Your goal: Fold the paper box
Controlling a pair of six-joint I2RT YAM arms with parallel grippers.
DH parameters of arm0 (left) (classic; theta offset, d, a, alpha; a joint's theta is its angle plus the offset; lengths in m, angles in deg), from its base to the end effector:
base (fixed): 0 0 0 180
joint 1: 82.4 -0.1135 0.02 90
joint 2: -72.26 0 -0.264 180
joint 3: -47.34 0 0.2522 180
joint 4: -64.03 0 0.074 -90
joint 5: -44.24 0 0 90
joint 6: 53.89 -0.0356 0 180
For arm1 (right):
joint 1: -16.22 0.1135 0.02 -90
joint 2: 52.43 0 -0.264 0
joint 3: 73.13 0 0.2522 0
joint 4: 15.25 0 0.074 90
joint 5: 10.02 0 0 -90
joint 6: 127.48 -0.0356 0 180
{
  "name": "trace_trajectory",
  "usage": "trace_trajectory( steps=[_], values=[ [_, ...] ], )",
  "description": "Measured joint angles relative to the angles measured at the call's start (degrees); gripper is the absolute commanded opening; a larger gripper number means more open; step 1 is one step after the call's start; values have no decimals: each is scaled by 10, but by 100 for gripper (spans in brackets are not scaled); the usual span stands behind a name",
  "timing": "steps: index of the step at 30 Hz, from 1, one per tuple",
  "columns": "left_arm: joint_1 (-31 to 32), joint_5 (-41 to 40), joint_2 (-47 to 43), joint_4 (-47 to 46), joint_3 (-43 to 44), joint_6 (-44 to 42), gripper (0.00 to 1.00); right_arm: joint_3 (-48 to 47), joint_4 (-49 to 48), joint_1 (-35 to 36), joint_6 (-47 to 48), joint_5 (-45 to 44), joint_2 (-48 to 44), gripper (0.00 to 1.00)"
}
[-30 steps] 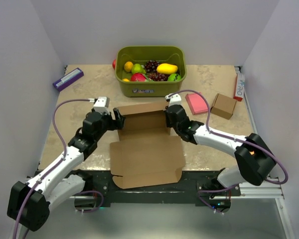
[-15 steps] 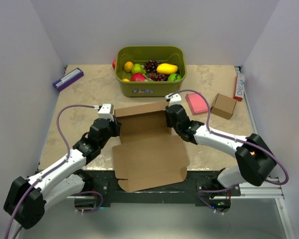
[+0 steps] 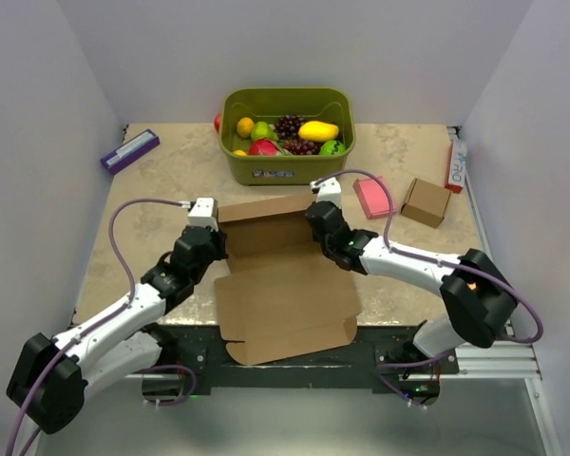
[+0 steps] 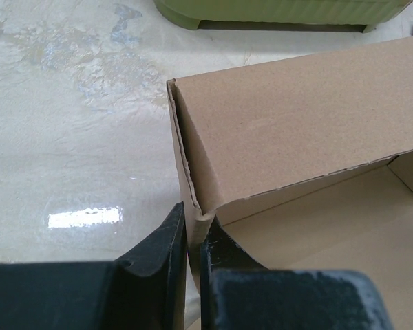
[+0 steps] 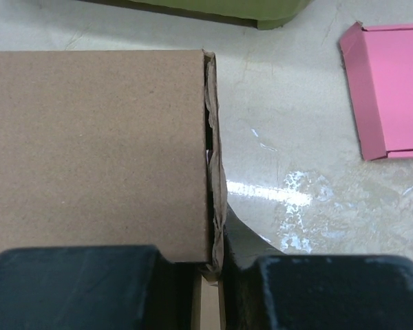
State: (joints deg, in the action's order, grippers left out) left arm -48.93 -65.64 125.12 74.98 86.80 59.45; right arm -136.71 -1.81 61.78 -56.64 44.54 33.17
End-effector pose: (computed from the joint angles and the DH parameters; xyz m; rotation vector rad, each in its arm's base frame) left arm 0.1767 -0.1023 0.2212 -0.0479 1.9806 -0.3006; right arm 0.2370 0.2122 0.2224 -0.1384 2.0585 0.0122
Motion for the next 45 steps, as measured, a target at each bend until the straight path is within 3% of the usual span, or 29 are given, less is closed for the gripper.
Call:
trace_trajectory(
  steps=[14,15,19,22,25,31,39,45],
  values=[
    [15,-24,2,43,20,0,1,-27,32,17,-40,-57,30,0],
    [15,-24,2,43,20,0,7,-27,32,17,-40,-56,30,3],
    [15,-25,9,48,26,3,34,-27,37,15,-39,-47,25,51],
    [17,-4,8,48,30,17,54,-23,58,3,-37,-40,19,69],
    [19,19,0,47,36,23,69,-9,76,-7,-38,-26,-3,79],
    [19,67,-7,73,84,11,80,15,109,-9,-37,35,-106,85],
    [19,145,-22,155,134,-54,82,35,174,-9,-38,107,-264,93],
    [23,162,-56,189,166,-131,82,36,209,-9,-48,112,-309,96]
  ],
)
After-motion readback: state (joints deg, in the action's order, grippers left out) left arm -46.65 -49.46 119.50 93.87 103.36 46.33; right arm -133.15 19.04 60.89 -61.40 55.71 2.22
